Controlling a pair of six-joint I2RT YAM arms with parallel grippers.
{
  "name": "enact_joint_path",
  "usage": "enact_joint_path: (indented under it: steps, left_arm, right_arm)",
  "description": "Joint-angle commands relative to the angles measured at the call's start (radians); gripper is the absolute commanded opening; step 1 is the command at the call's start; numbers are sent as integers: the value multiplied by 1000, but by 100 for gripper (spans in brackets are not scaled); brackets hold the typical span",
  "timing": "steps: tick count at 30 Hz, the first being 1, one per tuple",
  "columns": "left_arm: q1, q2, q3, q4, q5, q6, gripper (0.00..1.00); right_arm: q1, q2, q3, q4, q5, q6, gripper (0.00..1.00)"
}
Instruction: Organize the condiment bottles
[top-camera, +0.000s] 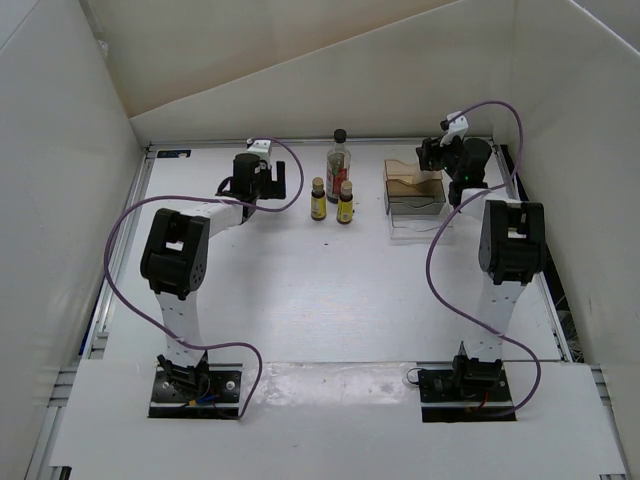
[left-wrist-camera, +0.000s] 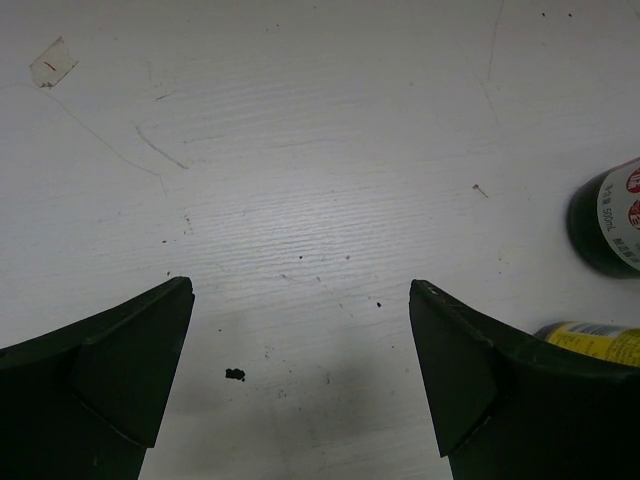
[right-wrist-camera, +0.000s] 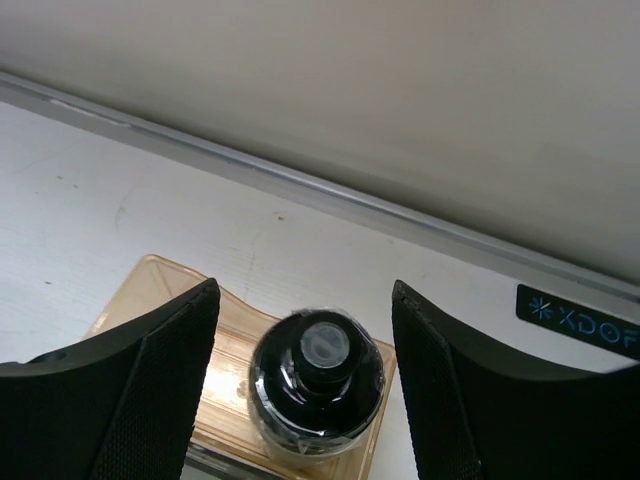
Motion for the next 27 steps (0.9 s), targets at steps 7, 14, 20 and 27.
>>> enact_joint_path:
  steps: [7,14,20,27]
  left_arm:
    - [-4,-191,-102,48,0,-2,100]
    - [-2,-266,-151,44,-5,-14,100]
    - [4,-308,-175,27,-13,-14,100]
    - [24,-332,-205,37,-14,-22,100]
  right_arm:
    - [69,-294,-83,35,2,-68,72]
    - [194,-422,-169,26,-39,-25,72]
    - [293,-428,-180,10,-87,33,72]
    - [333,-312,-59,-45,-171,87,74]
